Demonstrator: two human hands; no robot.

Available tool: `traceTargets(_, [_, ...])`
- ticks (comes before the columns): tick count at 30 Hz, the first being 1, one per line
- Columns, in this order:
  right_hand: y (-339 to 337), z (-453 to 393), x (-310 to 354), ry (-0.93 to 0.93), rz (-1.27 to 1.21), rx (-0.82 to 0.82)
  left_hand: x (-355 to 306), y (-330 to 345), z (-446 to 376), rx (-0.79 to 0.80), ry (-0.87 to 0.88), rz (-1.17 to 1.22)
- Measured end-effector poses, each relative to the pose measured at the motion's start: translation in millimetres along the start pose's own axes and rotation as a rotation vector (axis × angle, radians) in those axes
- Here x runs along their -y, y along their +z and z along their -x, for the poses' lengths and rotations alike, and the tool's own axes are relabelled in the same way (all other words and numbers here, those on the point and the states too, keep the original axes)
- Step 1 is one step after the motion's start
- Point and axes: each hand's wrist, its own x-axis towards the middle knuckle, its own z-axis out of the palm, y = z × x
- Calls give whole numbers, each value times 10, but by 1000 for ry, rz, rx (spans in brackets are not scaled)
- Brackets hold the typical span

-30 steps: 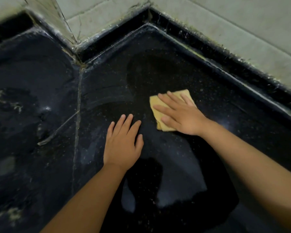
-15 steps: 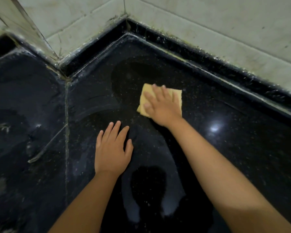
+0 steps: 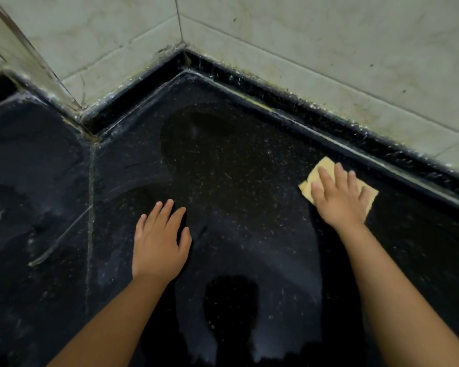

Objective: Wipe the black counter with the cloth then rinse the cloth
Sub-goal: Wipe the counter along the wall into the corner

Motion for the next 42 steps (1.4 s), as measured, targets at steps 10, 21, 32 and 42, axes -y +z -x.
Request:
traceTargets(10, [387, 205, 1332, -414, 10, 56, -3, -4, 1, -3, 4, -3])
traceTargets(21, [166, 544, 100, -134, 86, 86, 23, -96, -16, 76, 78, -40])
traceTargets(32, [148, -580, 1548, 119, -42, -22, 820, -420, -670, 9, 99, 48])
traceTargets(42, [154, -1300, 2675, -175, 46, 14, 1520, -584, -1297, 152, 173, -40])
